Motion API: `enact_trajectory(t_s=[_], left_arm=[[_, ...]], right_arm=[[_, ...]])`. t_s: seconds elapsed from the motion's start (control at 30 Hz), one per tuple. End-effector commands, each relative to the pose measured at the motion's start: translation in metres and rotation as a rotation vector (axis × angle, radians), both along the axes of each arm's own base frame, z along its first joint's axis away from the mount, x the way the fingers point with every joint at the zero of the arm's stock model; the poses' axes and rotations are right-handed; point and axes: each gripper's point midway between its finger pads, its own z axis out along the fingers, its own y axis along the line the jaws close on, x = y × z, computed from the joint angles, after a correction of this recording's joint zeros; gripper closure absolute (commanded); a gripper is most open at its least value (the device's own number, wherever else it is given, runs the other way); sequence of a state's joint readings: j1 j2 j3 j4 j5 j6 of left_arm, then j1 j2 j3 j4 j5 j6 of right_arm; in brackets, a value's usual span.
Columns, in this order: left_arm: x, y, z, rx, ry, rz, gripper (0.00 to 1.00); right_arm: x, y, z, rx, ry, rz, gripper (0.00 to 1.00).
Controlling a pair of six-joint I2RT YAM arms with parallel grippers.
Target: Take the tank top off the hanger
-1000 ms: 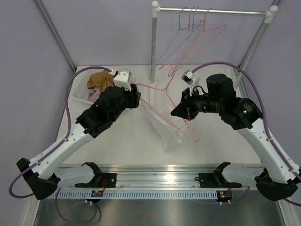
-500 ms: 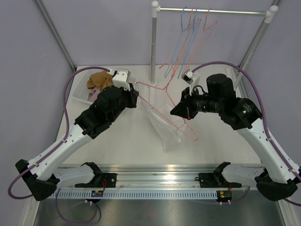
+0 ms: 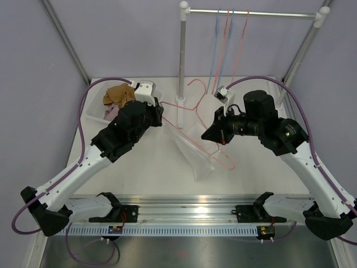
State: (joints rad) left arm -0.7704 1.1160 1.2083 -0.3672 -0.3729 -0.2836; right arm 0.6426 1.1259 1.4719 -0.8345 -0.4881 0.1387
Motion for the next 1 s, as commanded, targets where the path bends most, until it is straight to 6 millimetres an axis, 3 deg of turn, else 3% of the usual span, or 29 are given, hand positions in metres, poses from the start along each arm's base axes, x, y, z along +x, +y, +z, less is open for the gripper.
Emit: enact_trajectory(t_s=[0.0, 0.03, 0.07, 0.13, 0.47, 0.6, 0.8, 0.9, 0.97], left_arm=[[0.009, 0.002, 0.032, -0.059, -0.077, 0.032, 0.81], [0.010, 0.001, 0.032, -0.059, -0.075, 0.031, 0.84], [0.010, 0.001, 0.033, -0.059, -0.075, 0.031, 0.95], [0.011, 0.003, 0.031, -0.052, -0.067, 0.045, 1.00], [0.004, 0.017, 0.032, -0.056, -0.060, 0.075, 1.00], [0.007, 0.040, 0.031, -0.046, -0.038, 0.168, 1.00], [0.018, 0.102, 0.028, -0.109, 0.027, 0.408, 1.00], [0.018, 0.111, 0.029, -0.146, 0.038, 0.419, 1.00], [0.016, 0.095, 0.029, -0.170, 0.056, 0.328, 1.00]], right_arm=[[-0.008, 0.005, 0.019, 0.064, -0.053, 0.047, 1.00], [-0.008, 0.005, 0.018, 0.062, -0.054, 0.045, 1.00], [-0.008, 0.004, 0.018, 0.060, -0.057, 0.047, 1.00], [-0.007, 0.001, 0.015, 0.046, -0.056, 0.032, 1.00], [0.011, -0.014, -0.006, -0.047, -0.068, -0.088, 1.00], [0.005, -0.020, -0.015, -0.076, -0.064, -0.078, 1.00], [-0.047, -0.034, -0.013, -0.014, -0.129, 0.077, 1.00], [-0.070, -0.043, -0.006, 0.036, -0.170, 0.122, 1.00], [-0.078, -0.042, -0.005, 0.057, -0.209, 0.169, 1.00]])
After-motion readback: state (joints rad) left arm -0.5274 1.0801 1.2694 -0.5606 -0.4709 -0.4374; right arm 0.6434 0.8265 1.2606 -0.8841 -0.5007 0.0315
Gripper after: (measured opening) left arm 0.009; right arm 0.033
